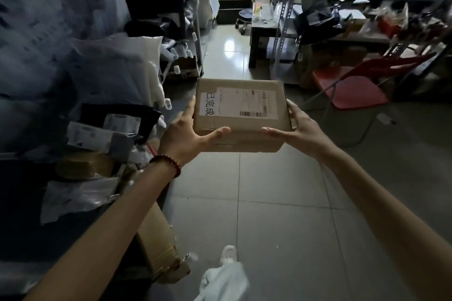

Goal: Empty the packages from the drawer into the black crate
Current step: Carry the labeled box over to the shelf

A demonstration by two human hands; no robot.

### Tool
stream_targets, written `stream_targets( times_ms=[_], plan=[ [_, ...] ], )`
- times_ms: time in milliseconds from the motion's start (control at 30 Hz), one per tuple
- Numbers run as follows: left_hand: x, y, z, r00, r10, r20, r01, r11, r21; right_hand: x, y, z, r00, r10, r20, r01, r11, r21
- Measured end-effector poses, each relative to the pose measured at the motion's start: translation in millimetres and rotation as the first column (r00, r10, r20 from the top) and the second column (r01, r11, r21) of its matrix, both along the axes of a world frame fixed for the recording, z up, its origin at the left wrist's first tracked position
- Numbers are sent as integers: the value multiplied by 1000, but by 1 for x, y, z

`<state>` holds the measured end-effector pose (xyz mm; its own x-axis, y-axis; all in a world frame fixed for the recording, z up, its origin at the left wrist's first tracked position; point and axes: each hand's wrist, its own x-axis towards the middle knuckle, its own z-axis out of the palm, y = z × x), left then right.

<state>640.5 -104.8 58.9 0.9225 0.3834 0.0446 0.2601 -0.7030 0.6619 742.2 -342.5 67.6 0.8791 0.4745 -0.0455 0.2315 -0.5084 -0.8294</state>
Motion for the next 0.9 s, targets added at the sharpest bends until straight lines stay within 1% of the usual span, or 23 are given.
stream_targets(
  times_ms=[100,200,367,467,533,600,700,800,900],
  plan=[
    [54,18,-1,999,-22,35,24,998,-54,51,16,-1,999,-30,18,30,999,-19],
    [106,33,-2,998,-32,46,35,997,-75,102,27,-7,998,-64,-1,63,996,-65],
    [195,53,-17,999,-38,-1,38,993,-112,190,48,-25,995,-88,-47,83,991,-107],
    [253,68,-29,999,-45,-21,42,994,-102,248,60,-35,995,-78,-58,71,991,-110],
    [294,77,-31,999,-43,13,44,996,-75,289,72,-35,996,-74,-53,68,993,-95],
    [337,87,-28,997,-16,72,21,997,-69,330,86,-33,996,-80,-29,78,994,-77],
    [400,106,-25,988,38,151,-18,992,-127,393,112,-27,995,-101,-4,100,993,-57],
    [455,129,-23,983,104,152,-78,983,-168,453,138,-21,994,-98,-40,95,993,-71],
    [507,158,-27,981,128,144,-101,978,-181,514,168,-23,995,-79,-63,73,993,-91]
  ],
)
